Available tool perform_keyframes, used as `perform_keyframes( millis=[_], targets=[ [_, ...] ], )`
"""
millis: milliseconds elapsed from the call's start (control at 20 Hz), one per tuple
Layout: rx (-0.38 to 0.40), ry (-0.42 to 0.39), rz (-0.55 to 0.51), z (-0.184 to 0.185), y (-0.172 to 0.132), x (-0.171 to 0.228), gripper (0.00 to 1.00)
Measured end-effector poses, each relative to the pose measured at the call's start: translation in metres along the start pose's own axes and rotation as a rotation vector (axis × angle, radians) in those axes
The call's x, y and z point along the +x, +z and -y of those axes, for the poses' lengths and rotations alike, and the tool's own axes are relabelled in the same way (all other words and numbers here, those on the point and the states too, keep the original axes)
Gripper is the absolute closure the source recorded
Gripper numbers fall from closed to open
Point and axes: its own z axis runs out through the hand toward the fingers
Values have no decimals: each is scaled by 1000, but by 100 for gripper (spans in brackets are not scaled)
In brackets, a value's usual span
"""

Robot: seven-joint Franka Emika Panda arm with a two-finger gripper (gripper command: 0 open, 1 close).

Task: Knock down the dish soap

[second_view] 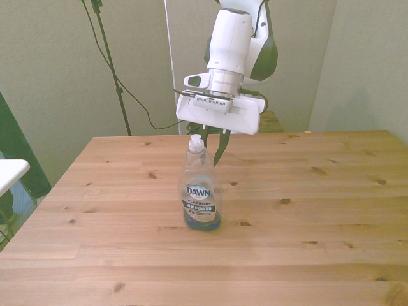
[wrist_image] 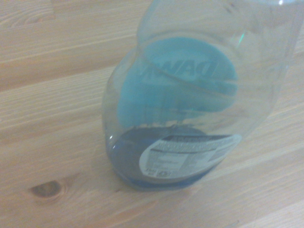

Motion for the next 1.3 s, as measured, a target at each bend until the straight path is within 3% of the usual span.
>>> perform_keyframes(
  millis=[850, 1300],
  targets=[
    [26, 59, -95, 77, 37, 60, 100],
    [66, 104, -163, 98, 59, 97, 100]
  ],
)
